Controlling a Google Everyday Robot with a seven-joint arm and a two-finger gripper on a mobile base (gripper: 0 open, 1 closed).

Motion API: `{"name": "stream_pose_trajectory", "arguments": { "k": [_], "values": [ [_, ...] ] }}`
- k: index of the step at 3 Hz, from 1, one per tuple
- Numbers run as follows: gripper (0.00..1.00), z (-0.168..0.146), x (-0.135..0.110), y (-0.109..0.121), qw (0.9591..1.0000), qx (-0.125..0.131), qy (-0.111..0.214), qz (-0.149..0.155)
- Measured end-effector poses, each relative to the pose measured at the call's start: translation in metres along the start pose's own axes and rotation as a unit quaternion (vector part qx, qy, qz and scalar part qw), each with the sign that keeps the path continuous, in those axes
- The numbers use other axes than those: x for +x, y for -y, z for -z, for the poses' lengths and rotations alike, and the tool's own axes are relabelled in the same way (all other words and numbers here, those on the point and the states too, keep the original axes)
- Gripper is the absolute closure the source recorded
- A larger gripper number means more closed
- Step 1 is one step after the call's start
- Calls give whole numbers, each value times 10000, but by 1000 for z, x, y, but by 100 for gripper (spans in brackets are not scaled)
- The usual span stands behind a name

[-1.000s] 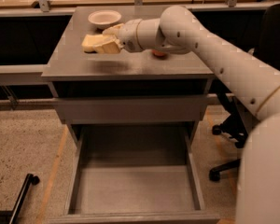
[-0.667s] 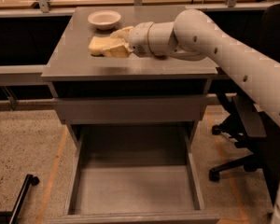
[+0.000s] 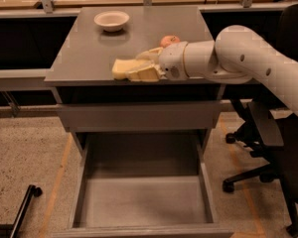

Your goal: Place sponge into middle drawer

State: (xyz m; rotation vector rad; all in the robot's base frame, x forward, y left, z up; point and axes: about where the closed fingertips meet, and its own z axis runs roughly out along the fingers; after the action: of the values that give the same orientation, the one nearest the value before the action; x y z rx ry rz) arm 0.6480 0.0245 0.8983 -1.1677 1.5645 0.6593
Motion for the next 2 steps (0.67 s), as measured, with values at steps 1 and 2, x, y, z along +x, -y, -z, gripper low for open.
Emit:
{"name": "stream_pose_trajectory", "arguments": {
  "k": [1, 2],
  "values": [
    [100, 16, 38, -25, 9979, -262, -48, -588],
    [100, 19, 42, -27, 9976, -272, -61, -641]
  ]
}}
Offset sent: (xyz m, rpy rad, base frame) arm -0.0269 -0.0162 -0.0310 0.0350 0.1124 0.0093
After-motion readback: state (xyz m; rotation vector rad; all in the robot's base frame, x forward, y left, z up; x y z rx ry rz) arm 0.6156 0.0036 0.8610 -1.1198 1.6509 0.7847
